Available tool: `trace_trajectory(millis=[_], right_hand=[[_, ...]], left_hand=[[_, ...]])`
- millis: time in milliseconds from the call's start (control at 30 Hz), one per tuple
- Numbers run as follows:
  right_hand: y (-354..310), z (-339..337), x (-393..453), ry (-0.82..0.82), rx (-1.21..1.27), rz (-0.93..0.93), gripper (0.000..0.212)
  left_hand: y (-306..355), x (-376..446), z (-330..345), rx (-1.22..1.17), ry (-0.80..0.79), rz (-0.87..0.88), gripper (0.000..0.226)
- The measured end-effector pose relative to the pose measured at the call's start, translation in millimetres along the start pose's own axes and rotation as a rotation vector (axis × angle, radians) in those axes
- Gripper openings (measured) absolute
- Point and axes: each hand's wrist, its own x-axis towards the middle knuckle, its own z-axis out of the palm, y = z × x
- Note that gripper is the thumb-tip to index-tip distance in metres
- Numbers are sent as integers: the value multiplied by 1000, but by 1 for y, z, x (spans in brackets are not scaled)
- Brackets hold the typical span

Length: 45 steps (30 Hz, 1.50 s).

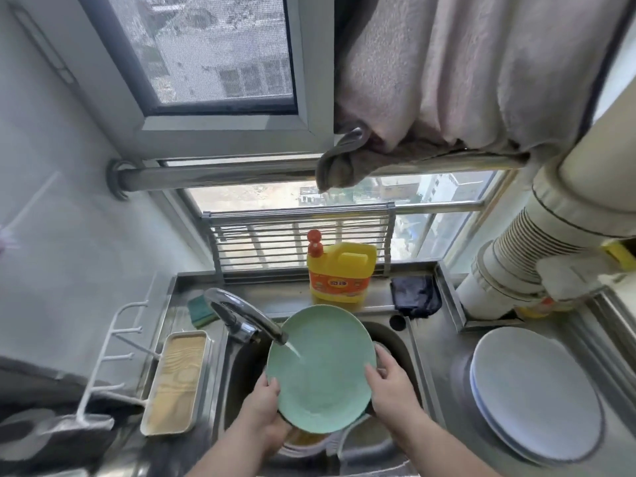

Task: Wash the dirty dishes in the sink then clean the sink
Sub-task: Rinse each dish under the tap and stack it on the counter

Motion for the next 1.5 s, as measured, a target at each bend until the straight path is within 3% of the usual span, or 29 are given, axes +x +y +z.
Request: trace_trajectory(millis=[133, 233, 400, 567, 833, 1033, 1267, 1500], right_hand=[[-20, -37, -11, -46, -395, -157, 55], [-33, -58, -12, -144, -589, -211, 23], [-46, -76, 3, -188, -855, -321, 9], [-36, -44, 11, -305, -338, -152, 29], [-15, 33, 18, -335, -320, 36, 31], [-25, 53, 33, -289, -90, 255, 28], [-10, 36, 46, -198, 245, 499, 22], [-1, 22, 55, -46, 540, 643, 22]], left_hand=[[-26, 0, 17, -34, 25, -162, 22], [-35, -3, 18, -21, 84, -272, 29], [-26, -3, 6, -67, -22, -387, 34], [-35, -8, 14, -186, 11, -394, 61], [-59, -6, 1, -280, 65, -321, 64], [-60, 4, -18, -415, 77, -330, 69], [-59, 22, -44, -540, 253, -225, 31], [-32, 18, -36, -737, 183, -127, 32]])
